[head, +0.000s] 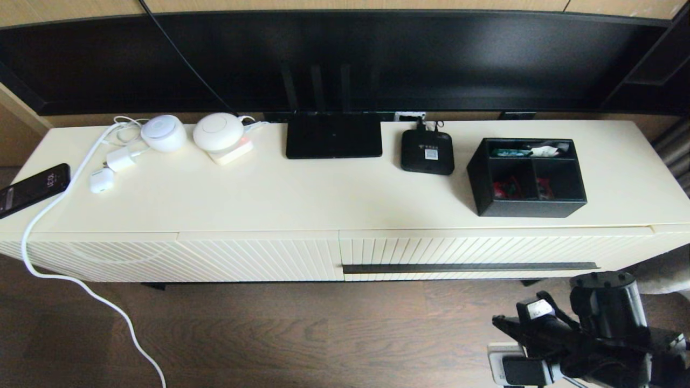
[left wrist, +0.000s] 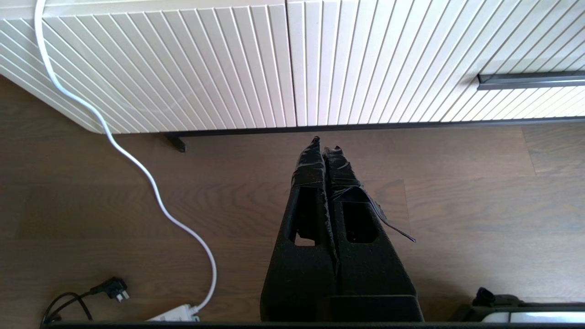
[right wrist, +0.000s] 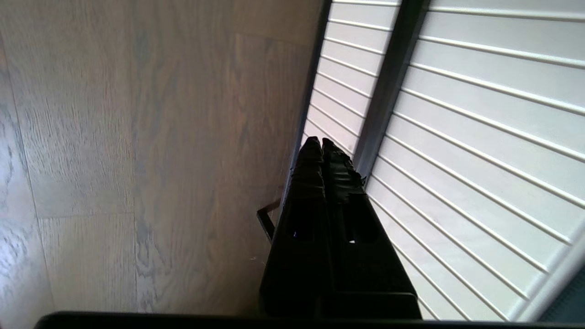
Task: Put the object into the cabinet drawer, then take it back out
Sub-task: Open the drawer
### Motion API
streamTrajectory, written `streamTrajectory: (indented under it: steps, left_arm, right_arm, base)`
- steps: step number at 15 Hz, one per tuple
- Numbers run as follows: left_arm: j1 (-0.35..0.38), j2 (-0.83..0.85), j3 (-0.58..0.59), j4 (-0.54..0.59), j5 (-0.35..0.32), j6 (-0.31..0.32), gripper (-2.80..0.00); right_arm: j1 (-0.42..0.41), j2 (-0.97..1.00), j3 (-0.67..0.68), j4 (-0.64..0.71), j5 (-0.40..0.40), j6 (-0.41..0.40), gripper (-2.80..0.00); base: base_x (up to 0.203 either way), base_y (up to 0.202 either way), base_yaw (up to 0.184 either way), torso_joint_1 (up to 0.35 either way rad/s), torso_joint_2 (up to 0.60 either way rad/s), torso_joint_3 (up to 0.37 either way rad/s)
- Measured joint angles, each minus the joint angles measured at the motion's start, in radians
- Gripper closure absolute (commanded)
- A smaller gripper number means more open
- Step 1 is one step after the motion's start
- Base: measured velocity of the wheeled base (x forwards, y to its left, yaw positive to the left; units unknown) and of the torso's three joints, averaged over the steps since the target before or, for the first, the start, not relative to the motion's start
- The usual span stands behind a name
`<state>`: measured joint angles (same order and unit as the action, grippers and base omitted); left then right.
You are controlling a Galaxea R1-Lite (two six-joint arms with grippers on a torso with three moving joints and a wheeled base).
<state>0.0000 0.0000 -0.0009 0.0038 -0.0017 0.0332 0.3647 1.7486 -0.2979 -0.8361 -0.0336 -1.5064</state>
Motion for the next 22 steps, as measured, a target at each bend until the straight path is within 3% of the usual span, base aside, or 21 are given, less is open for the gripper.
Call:
streamTrajectory:
  steps: [1,12,22]
  left_arm:
    - [0.0,0.0,0.0,0.0,0.0,0.0,0.0]
    - [0.0,0.0,0.0,0.0,0.0,0.0,0.0]
    - [0.0,0.0,0.0,0.0,0.0,0.0,0.0]
  right_arm:
    - [-0.007,0.03,0.007,-0.018,0.001,-0.014,-2.8]
    - [-0.077,0.269,-0.147,-0.095,0.03,-0.01,-2.8]
    - [-0.087,0.41,-0.252,-0.198,0.041,0.17,-2.8]
  base:
    - [0.0,0.0,0.0,0.0,0.0,0.0]
    - [0.0,0.0,0.0,0.0,0.0,0.0]
    - [0.0,0.0,0.0,0.0,0.0,0.0]
